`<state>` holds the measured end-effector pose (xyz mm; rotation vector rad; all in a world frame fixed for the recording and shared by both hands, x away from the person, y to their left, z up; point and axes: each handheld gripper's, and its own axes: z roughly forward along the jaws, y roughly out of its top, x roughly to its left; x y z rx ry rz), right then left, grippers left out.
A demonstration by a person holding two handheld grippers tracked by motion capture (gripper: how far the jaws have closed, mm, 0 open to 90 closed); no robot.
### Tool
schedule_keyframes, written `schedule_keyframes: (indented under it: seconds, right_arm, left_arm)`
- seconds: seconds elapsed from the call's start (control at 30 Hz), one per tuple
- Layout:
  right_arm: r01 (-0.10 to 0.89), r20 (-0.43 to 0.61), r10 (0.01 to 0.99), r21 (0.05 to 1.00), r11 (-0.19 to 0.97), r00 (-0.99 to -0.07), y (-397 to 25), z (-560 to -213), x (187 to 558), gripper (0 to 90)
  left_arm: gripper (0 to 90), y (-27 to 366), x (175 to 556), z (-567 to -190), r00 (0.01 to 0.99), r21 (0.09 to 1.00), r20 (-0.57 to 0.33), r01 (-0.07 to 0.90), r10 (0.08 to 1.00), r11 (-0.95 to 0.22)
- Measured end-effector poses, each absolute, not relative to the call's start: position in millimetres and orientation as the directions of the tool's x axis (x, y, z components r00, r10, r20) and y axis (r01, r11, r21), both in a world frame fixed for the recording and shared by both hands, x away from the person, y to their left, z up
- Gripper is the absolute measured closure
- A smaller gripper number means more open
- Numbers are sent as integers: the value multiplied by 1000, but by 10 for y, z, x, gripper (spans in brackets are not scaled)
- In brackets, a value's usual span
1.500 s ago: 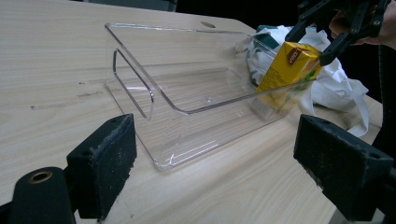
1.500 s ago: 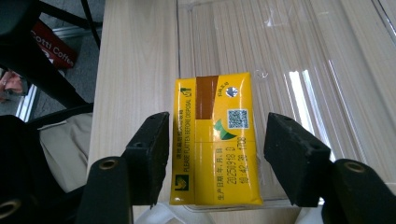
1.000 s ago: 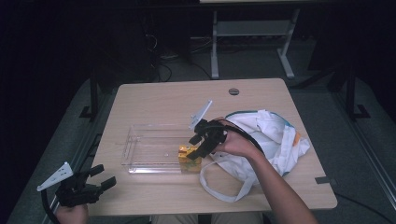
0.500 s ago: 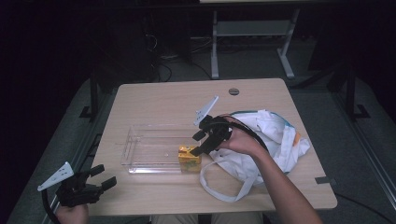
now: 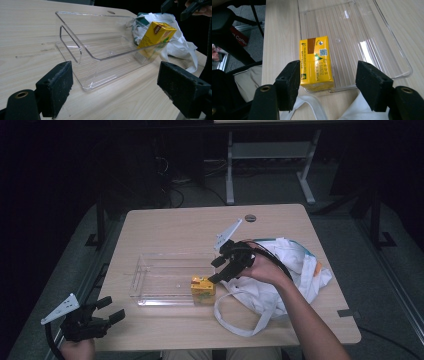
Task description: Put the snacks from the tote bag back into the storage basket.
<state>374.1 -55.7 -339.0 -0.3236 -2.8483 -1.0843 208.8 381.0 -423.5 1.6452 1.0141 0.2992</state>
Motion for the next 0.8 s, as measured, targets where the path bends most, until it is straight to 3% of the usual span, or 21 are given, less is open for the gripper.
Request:
schedule_keyframes:
  seconds: [0.8]
  right_arm:
    - [256, 129, 228, 655, 711, -965, -827, -3323, 3735, 355]
  left_arm:
    - [126, 3823, 2092, -4243, 592, 888, -306, 461, 745, -1]
